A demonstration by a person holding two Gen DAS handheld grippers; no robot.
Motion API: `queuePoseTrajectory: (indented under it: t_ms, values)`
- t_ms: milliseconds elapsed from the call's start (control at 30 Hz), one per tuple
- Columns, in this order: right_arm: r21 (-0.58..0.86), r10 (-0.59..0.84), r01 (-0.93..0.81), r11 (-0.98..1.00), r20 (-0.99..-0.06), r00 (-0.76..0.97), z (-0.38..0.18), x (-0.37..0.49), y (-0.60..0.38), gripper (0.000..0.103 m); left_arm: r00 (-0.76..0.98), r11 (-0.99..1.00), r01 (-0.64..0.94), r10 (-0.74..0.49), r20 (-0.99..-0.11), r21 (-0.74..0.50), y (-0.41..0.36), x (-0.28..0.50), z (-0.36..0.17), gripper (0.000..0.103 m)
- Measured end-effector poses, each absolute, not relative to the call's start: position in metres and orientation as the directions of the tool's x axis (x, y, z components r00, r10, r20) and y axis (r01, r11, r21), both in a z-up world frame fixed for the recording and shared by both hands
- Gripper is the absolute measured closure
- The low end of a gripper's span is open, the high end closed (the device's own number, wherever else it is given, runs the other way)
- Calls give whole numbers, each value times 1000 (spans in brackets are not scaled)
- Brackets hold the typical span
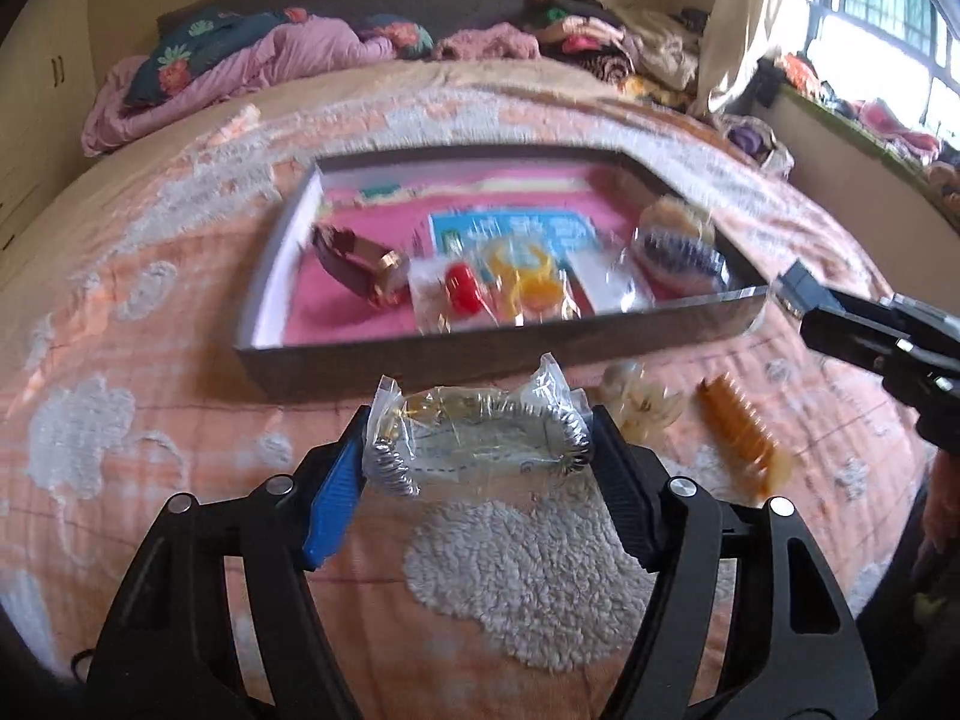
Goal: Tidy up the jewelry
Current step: 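Grasp the bagged silver bracelet with the left tool while the right tool grasps the blue square box, then carry the silver bracelet and blue box into the box and open both tools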
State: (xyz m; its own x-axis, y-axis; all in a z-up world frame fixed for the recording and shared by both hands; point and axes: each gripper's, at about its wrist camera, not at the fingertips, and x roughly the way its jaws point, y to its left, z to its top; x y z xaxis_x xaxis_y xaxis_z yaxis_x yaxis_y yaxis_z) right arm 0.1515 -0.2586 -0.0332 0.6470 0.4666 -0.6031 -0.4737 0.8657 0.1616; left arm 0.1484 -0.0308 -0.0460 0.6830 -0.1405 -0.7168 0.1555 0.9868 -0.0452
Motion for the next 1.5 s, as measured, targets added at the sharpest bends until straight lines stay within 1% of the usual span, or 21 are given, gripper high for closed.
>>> queuePoseTrajectory:
  t_ms: [367, 700, 1233, 1500]
  values:
    - [171, 471, -461, 871, -560, 682, -12, 140, -260, 66, 739, 991, 101, -137, -659, -92, -2, 140, -11, 41]
    - [164, 473, -464, 871, -536, 699, 1, 141, -247, 67, 764, 990, 68, -131, -632, -123, 12, 141, 4, 41]
    - [130, 489, -495, 859, -494, 719, 28, 160, -215, 68, 794, 990, 68, -128, -595, -122, 16, 161, 24, 41]
    - [119, 491, -503, 856, -494, 718, 32, 182, -204, 68, 788, 992, 87, -126, -603, -93, 5, 182, 25, 41]
